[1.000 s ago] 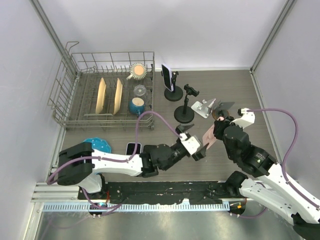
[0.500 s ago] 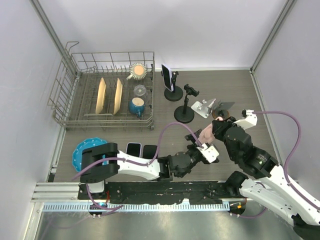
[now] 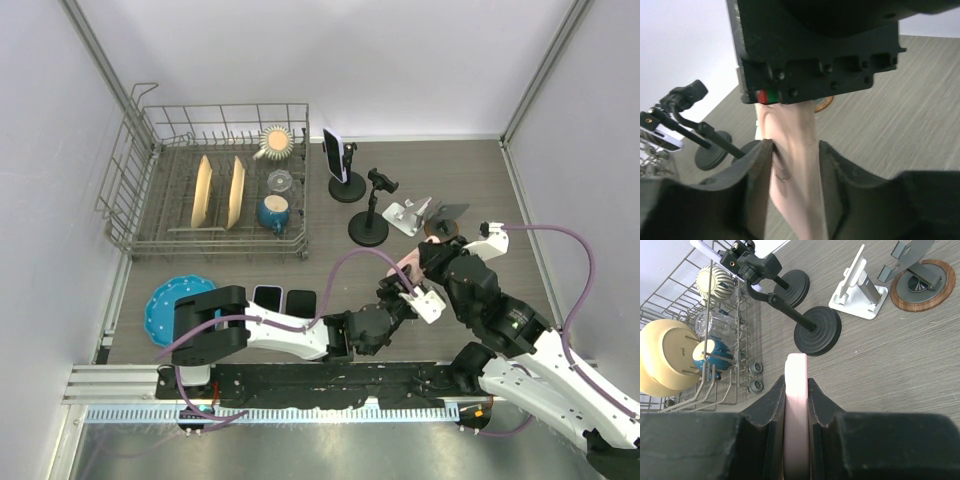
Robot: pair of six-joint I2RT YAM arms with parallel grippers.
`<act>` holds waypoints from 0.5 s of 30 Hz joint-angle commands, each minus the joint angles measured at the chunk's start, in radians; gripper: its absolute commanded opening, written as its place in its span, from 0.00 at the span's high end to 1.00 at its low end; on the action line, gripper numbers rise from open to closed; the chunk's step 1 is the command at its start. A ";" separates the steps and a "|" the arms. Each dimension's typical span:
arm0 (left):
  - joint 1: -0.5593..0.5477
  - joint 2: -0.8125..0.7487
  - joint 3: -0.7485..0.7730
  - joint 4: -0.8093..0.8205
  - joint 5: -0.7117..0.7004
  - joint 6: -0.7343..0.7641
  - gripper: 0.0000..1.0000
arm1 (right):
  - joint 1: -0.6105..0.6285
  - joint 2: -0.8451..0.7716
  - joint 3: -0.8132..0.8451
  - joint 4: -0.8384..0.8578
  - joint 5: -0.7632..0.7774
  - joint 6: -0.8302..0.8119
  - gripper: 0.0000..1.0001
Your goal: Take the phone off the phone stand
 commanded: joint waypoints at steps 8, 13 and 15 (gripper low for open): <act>-0.009 -0.050 0.004 -0.006 -0.070 -0.059 1.00 | -0.001 -0.066 0.000 0.129 0.011 0.000 0.57; 0.001 -0.134 -0.037 -0.109 -0.037 -0.258 1.00 | -0.001 -0.114 0.009 0.141 -0.011 -0.087 0.29; 0.021 -0.182 -0.062 -0.173 -0.006 -0.347 1.00 | -0.001 -0.134 0.013 0.149 -0.025 -0.135 0.21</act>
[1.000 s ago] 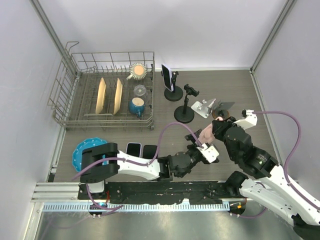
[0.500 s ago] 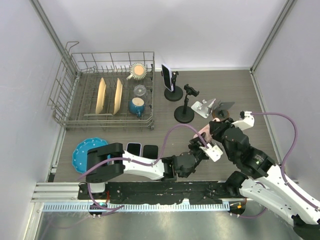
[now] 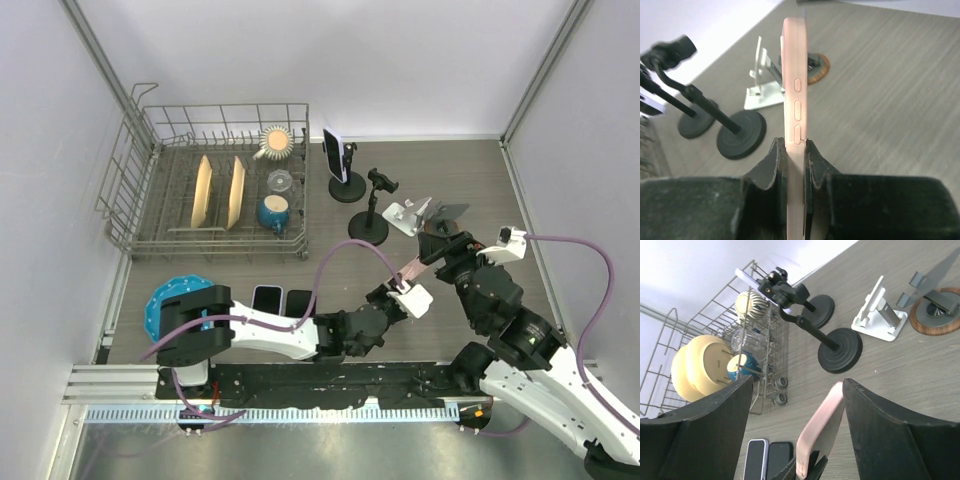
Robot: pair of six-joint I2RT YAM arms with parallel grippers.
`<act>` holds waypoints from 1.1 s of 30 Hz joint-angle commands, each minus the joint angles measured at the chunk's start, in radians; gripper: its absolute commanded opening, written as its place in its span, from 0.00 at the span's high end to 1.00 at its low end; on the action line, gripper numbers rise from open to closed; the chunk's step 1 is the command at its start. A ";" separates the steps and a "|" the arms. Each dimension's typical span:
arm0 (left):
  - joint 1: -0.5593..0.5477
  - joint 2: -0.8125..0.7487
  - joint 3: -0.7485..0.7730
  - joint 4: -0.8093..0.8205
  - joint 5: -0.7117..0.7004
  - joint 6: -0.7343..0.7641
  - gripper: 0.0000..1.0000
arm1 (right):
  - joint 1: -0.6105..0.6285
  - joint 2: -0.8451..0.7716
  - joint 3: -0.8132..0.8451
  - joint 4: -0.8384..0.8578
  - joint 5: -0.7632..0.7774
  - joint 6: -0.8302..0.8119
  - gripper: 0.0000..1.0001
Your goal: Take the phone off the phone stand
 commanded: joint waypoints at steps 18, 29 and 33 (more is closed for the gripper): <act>0.264 -0.398 -0.255 -0.022 0.467 -0.924 1.00 | 0.005 0.028 -0.106 0.365 -0.466 -0.286 0.06; 0.264 -0.423 -0.278 0.024 0.490 -0.944 1.00 | 0.005 0.060 -0.148 0.347 -0.302 -0.231 0.03; 0.264 -0.420 -0.273 0.028 0.497 -0.944 1.00 | 0.005 0.086 -0.142 0.352 -0.335 -0.235 0.03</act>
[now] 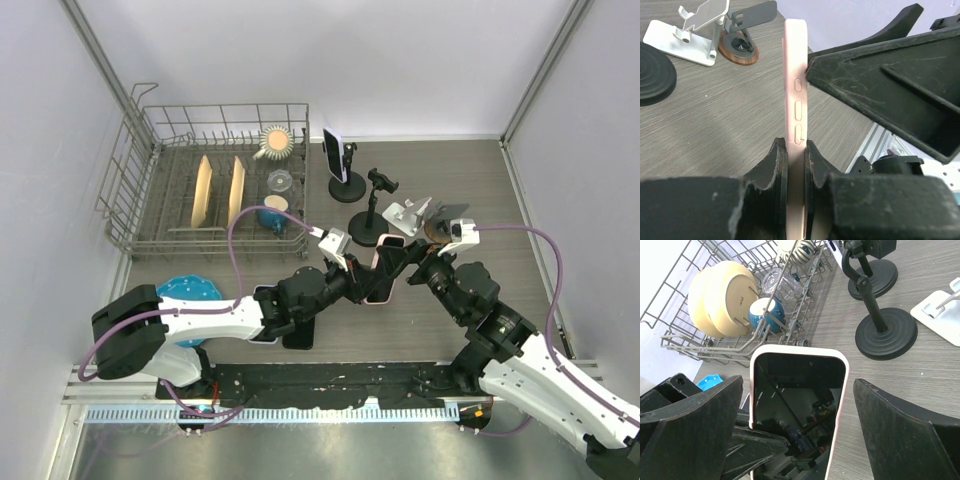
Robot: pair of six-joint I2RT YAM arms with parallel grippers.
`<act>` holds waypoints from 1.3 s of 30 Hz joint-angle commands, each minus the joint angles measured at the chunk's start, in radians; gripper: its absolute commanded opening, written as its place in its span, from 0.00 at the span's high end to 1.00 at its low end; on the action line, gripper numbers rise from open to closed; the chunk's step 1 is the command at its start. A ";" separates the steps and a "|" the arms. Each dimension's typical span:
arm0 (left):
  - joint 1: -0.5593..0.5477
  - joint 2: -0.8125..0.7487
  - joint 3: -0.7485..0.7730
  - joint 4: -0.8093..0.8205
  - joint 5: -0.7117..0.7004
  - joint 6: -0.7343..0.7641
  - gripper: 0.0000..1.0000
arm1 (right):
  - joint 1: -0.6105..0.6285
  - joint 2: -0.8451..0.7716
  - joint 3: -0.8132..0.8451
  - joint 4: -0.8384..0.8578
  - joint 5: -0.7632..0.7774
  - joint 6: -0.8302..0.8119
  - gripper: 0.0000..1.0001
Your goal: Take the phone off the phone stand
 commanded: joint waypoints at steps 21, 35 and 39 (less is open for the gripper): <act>0.000 -0.059 0.046 0.023 -0.004 0.037 0.63 | 0.005 0.089 0.047 -0.044 -0.026 0.002 0.69; 0.074 -0.352 0.122 -0.621 -0.092 0.092 0.12 | 0.006 0.247 0.130 -0.233 -0.012 0.020 0.93; 0.180 -0.464 0.203 -0.845 -0.020 0.164 0.09 | 0.014 0.348 0.129 -0.229 -0.055 0.065 0.93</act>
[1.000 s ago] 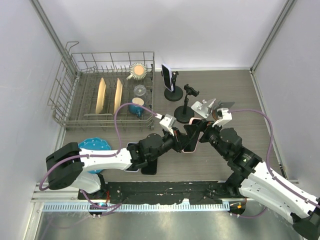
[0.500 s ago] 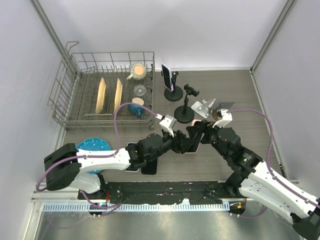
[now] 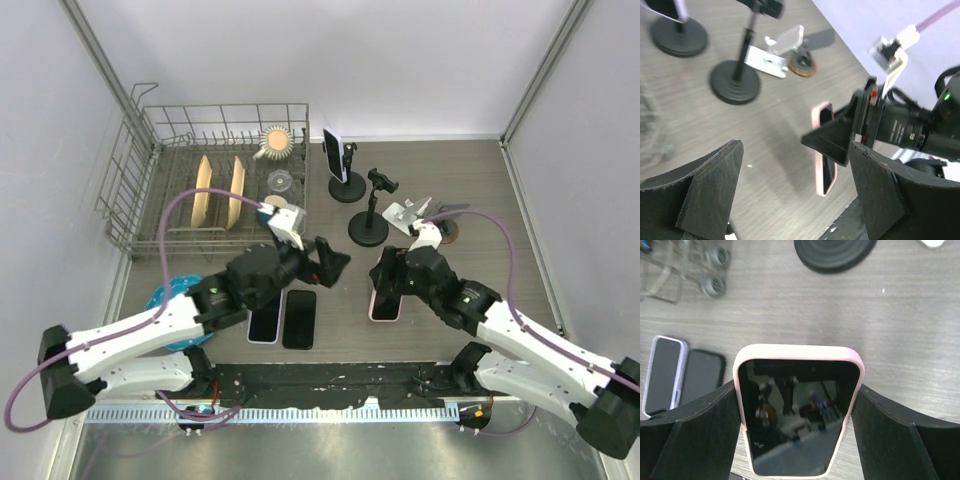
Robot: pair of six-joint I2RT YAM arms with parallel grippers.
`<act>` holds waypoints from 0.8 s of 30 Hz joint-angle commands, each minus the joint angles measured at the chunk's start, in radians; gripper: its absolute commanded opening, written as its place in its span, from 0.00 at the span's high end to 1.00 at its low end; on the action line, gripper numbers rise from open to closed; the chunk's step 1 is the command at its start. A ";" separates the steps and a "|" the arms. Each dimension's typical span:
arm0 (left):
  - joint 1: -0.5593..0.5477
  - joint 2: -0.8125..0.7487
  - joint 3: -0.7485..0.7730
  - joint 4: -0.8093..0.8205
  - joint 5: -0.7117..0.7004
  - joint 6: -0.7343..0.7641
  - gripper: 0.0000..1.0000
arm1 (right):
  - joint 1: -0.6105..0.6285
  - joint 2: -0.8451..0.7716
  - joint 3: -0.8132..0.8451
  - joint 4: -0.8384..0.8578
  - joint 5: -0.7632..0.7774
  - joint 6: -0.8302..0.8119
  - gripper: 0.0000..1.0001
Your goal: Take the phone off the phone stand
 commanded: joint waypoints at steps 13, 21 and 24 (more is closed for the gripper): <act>0.239 -0.321 0.088 -0.412 -0.116 0.373 0.07 | 0.163 0.412 0.175 0.086 -0.002 0.188 0.95; 0.267 -0.395 0.009 -0.375 -0.157 0.452 0.08 | 0.214 0.634 0.269 0.072 0.004 0.246 0.90; 0.267 -0.402 0.006 -0.374 -0.153 0.460 0.08 | 0.238 0.669 0.278 0.072 0.033 0.268 0.84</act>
